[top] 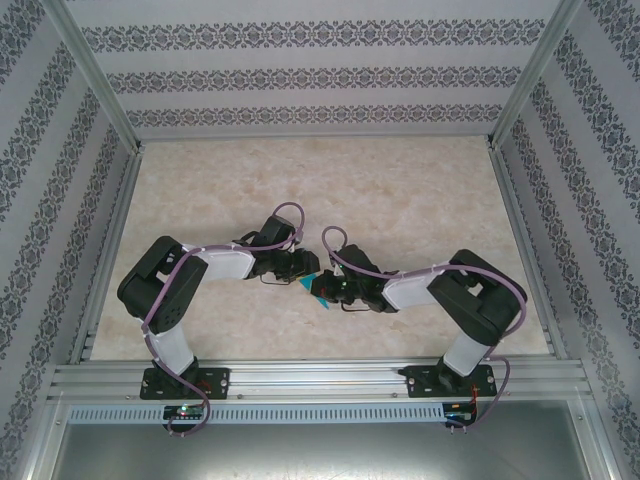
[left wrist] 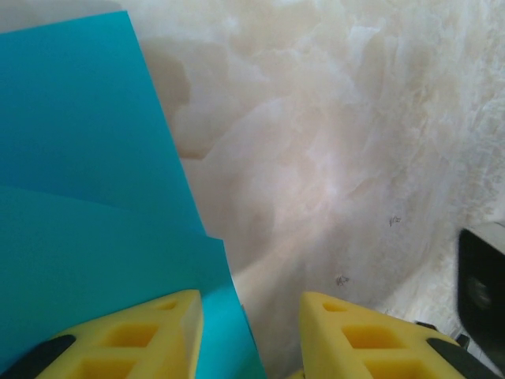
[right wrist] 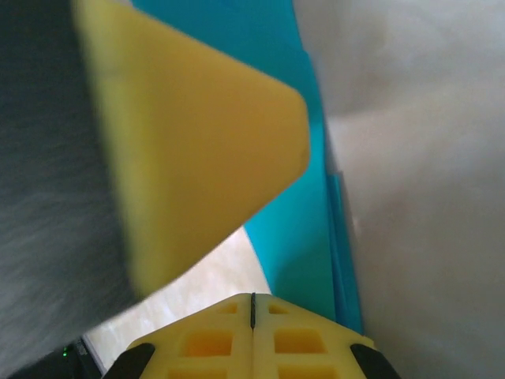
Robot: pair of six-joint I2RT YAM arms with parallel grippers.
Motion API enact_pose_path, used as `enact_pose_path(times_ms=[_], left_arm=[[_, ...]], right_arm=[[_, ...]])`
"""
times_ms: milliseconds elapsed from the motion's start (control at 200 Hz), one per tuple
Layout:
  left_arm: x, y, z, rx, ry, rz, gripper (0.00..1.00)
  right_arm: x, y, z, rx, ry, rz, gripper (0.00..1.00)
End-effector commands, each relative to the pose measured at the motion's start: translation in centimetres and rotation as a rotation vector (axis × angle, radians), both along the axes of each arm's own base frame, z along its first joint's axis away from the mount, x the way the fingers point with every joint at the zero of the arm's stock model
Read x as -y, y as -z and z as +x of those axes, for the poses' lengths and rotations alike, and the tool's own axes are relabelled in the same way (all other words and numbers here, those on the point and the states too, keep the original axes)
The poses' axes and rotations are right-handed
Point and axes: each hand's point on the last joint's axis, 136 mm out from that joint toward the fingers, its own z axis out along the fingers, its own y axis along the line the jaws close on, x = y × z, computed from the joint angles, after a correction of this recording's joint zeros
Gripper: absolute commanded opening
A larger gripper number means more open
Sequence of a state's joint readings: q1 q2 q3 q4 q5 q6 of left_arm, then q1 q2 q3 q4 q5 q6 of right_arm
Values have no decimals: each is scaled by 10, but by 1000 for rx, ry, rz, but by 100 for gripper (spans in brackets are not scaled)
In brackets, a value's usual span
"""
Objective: Fold a paper plane with a square sheet of paper (pick it up from the middle)
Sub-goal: Fold the wing for the fifth time at the center of the table.
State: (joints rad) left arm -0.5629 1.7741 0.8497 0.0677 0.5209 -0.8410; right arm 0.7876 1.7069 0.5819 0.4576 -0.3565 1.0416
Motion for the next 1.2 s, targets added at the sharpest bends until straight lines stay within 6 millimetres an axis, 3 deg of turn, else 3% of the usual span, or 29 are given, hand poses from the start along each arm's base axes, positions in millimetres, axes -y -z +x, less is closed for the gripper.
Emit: enact_pose_path(times_ms=[0, 75, 190, 490, 639, 834, 1049, 1194], left_arm=[[-4, 16, -11, -43, 22, 36, 40], [0, 8, -9, -17, 50, 25, 41], [-2, -7, -4, 37, 77, 47, 42], [-1, -42, 0, 140, 84, 11, 43], [-6, -29, -5, 117, 59, 17, 40], [-7, -10, 4, 113, 37, 54, 39], [-31, 14, 14, 74, -17, 154, 37], [-42, 18, 19, 50, -48, 159, 37]], right_arm=[[9, 26, -2, -57, 50, -49, 2], [25, 48, -10, -118, 95, -110, 0], [29, 56, -20, -161, 90, -129, 0], [31, 58, -24, -174, 88, -135, 0], [30, 57, -24, -176, 81, -130, 0], [30, 55, -26, -183, 72, -127, 0], [33, 55, -31, -194, 59, -142, 0], [33, 55, -35, -205, 22, -176, 0]])
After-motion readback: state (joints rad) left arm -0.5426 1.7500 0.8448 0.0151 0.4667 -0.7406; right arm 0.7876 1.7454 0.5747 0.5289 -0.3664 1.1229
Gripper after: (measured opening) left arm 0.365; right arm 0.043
